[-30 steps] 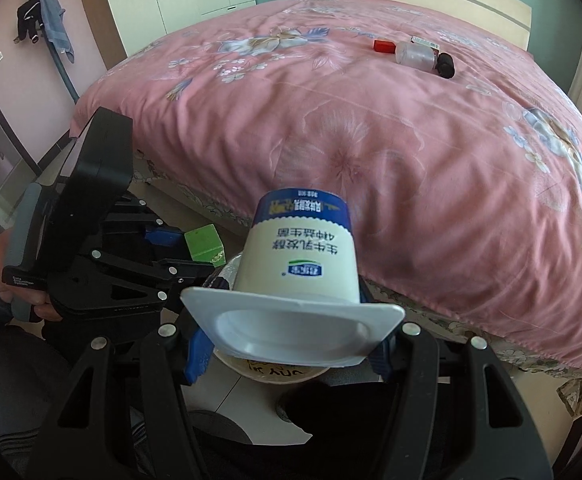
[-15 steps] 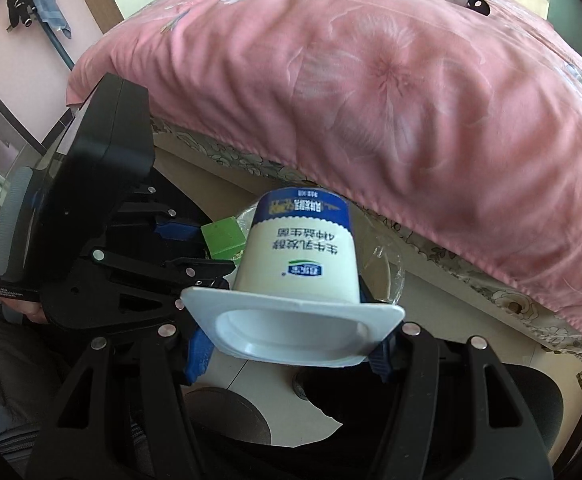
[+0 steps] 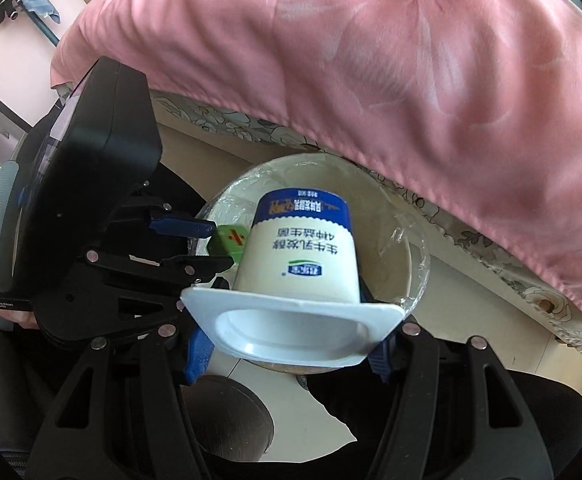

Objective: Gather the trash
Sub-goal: 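Open the right tool and left tool to drop both items into the bin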

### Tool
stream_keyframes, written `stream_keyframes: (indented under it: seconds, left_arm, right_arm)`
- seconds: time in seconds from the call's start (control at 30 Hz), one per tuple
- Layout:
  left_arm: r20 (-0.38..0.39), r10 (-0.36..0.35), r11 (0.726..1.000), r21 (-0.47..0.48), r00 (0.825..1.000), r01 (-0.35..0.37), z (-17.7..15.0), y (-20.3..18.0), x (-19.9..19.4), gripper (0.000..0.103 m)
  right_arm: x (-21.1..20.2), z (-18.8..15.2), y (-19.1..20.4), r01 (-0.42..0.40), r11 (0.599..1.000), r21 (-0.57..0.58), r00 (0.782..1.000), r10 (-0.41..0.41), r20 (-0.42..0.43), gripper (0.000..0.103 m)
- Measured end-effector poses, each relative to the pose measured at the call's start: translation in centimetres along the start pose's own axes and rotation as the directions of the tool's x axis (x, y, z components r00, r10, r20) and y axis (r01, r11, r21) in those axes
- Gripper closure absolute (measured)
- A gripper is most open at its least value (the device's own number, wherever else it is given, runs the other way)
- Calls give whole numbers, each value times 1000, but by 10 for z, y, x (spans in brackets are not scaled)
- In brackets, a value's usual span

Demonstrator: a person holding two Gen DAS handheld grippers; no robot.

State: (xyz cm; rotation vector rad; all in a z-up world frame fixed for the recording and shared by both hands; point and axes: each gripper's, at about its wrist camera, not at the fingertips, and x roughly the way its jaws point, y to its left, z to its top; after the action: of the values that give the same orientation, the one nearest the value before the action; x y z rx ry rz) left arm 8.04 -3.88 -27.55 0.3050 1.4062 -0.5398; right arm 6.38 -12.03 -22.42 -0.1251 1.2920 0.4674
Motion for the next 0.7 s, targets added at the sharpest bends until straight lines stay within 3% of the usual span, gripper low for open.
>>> stream_keyframes:
  seconds: [0.37,0.4,0.47,0.53,0.7]
  left_arm:
    - [-53,-6,1000,-11,999,5,12,5,25,71]
    - [-60,11,1000,-17,998,-12,13,5,26,69]
    - [-62,18,1000,-23,998,-19,13,7,29,45]
    - [-60,24,999,-28,998,-26,14,8,29,34]
    - [-63,17,1000,-4,998,-17,15,6,30,32]
  right_arm:
    - [21,15,-2,-7,1000,11,999,8,-47,40]
    - [22,16,-2,-4,1000,11,999,4,-53,32]
    - [23,17,-3,7,1000,11,998,-6,-66,24]
    - [23,17,-6,0,1000,31,998,2,-63,19]
    - [16,19,-8,8,999,40,999,-7,-48,18]
